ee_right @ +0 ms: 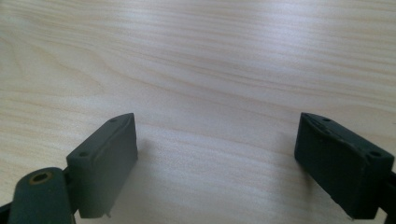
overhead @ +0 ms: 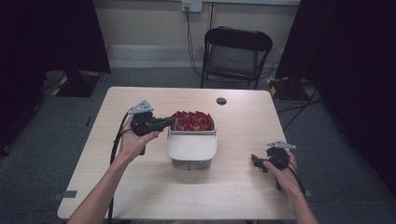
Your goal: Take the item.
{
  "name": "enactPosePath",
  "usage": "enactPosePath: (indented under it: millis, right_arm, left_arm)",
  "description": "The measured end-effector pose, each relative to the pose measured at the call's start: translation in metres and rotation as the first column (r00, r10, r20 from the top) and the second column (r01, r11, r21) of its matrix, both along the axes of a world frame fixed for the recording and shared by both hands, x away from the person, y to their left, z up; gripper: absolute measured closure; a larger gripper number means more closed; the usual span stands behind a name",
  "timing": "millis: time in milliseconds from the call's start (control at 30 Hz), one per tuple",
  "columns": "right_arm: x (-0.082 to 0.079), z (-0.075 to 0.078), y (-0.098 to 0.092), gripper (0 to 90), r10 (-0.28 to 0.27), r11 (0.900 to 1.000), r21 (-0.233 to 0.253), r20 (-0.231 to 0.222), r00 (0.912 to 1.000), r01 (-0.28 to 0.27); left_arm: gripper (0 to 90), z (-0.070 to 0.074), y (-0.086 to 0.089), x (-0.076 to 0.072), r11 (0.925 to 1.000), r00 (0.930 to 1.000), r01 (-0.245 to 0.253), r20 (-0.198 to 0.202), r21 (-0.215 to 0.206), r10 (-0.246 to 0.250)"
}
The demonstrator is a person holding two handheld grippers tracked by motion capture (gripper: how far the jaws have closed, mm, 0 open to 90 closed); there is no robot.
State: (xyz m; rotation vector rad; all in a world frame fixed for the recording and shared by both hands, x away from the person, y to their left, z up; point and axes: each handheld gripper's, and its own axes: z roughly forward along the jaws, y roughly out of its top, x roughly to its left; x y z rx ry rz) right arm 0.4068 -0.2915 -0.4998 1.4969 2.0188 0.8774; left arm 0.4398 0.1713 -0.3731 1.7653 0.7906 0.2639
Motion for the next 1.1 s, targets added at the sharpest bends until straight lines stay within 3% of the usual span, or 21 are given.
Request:
enactPosePath:
  millis: [200,433,700,1100]
  right_arm:
    - [0.0,0.0,0.0,12.6,0.0,1.0,-0.001,0.0,1.0,0.0]
    - [0.0,0.0,0.0,12.6,0.0,1.0,-0.001,0.0,1.0,0.0]
    - [0.0,0.0,0.0,12.6,0.0,1.0,-0.001,0.0,1.0,0.0]
    - [0.0,0.0,0.0,12.6,0.0,1.0,-0.001,0.0,1.0,0.0]
  left_arm:
    - [89.3,0.003,0.002,-0.001,0.9999,0.9999,0.011,0.001,-0.012,-0.011]
    - [89.2,0.007,0.007,0.0,0.9968,0.9991,0.022,-0.034,-0.077,-0.025]
    - [89.7,0.014,0.005,-0.003,0.9987,0.9993,0.034,0.015,-0.037,-0.033]
    - [89.7,0.027,0.009,-0.008,0.9966,0.9979,0.045,0.049,-0.069,-0.042]
